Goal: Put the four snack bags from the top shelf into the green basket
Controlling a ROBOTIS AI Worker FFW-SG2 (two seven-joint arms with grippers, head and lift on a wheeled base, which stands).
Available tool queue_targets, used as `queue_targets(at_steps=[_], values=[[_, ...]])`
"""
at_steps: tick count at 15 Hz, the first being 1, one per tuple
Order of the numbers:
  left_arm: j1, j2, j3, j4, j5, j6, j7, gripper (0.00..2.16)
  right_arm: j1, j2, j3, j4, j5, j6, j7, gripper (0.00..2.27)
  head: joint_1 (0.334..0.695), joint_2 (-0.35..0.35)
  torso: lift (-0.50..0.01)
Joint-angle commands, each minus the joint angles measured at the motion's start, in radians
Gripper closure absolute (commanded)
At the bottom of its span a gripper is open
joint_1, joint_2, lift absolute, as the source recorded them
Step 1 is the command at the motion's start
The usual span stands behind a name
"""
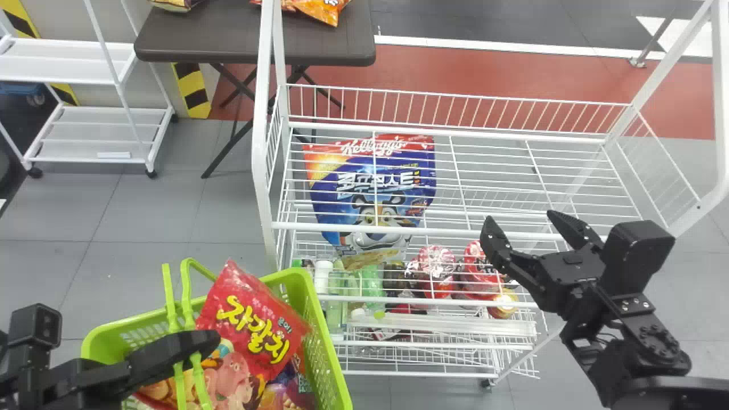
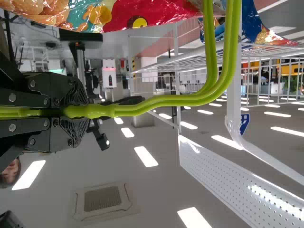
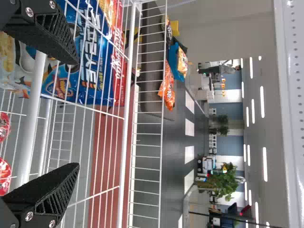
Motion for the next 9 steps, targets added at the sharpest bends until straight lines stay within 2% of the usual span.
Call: queue_targets(at_steps=[1, 9], values=[[0.000, 0.000, 0.002, 0.003, 0.000, -0.003, -0.011, 2.15, 0.006, 0.001, -0.003, -0.006, 0.000, -0.005, 0.000, 0.04, 0.695, -0.095, 0.000], [0.009, 0.000, 0.008, 0.002, 0.001, -0.003, -0.011, 2.15, 0.006, 0.006, 0.001, -0.009, -0.021, -0.014, -0.017, 0.05, 0.695, -0.093, 0.000]])
